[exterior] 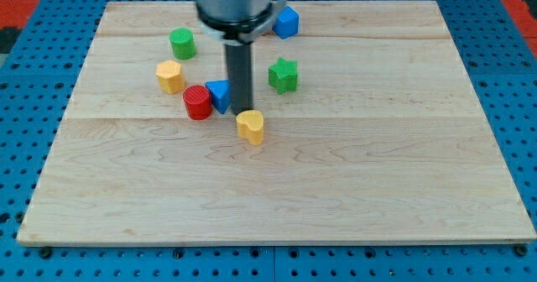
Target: Move the triangle to the left of the red star
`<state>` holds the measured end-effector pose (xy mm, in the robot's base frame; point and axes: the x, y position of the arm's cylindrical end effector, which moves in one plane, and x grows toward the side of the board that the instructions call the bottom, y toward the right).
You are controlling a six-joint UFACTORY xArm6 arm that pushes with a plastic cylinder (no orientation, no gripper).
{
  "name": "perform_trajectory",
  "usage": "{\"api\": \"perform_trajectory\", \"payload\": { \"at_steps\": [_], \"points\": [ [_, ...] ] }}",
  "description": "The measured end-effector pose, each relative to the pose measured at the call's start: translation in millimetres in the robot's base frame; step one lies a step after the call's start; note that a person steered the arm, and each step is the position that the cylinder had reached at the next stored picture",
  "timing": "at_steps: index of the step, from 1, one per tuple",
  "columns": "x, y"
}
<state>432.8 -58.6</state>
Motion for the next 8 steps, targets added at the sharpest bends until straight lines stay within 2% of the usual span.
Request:
{"api": "perform_trajectory", "payload": {
  "at_steps": [1, 2, 3, 4, 5, 7, 8],
  "points": [
    [-15, -7],
    [-51, -3],
    [-27, -11],
    [-23, -35],
    [-62, -46],
    [-93, -20],
    [-75, 3]
  ]
}}
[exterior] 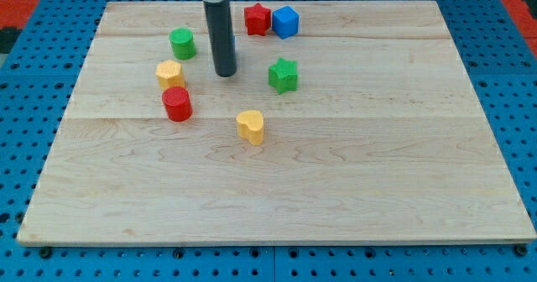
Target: Move the triangle to the left of the red star
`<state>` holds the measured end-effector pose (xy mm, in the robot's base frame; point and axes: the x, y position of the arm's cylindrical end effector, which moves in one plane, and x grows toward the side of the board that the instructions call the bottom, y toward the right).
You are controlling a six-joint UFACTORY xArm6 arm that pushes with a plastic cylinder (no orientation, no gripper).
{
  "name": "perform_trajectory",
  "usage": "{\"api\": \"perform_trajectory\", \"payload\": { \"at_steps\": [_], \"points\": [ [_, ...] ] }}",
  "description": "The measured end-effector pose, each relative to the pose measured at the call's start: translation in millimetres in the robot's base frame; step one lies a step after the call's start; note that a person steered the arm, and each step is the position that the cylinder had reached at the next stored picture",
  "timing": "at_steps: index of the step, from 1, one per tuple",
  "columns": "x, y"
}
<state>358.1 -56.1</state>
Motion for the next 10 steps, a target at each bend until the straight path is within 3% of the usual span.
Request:
{"api": "perform_trajectory", "payload": {
  "at_steps": [3, 4, 5, 6, 8, 9, 10],
  "points": [
    [-40, -38],
    [-12, -26],
    [-35, 19],
    [-64, -11],
    [-46, -56],
    [-78, -93],
    [-90, -90]
  ]
}}
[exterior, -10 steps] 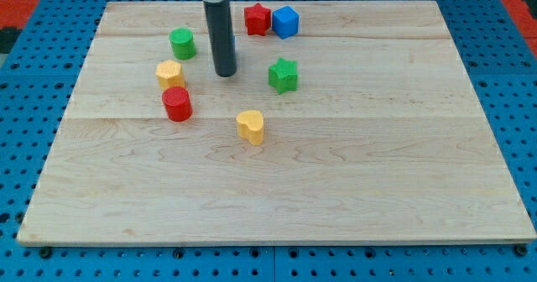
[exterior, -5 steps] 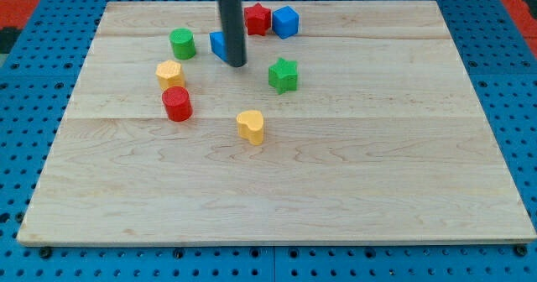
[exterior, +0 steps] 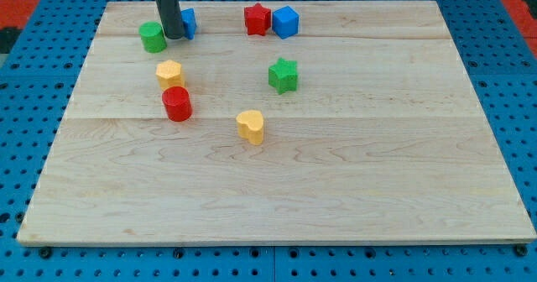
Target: Move the triangle to the left of the red star
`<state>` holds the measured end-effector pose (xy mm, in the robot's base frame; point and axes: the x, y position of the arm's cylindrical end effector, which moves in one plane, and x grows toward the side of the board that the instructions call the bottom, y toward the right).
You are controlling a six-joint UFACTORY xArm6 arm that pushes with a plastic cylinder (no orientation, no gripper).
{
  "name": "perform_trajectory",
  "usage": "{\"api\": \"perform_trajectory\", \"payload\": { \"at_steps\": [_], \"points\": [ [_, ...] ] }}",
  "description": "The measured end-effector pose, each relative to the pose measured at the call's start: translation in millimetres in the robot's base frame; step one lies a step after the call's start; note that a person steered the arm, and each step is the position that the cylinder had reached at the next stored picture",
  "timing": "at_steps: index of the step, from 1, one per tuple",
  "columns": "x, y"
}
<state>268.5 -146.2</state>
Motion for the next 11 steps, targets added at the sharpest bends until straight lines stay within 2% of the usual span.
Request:
{"api": "perform_trajectory", "payload": {
  "at_steps": [1, 2, 3, 4, 6, 7, 8, 9, 10, 11],
  "points": [
    [-10, 20],
    [-1, 17],
    [14, -42],
    [-14, -56],
    [-67, 10],
    [-63, 38],
    [-60, 32],
    [-48, -27],
    [-17, 0],
    [-31, 45]
  ]
}}
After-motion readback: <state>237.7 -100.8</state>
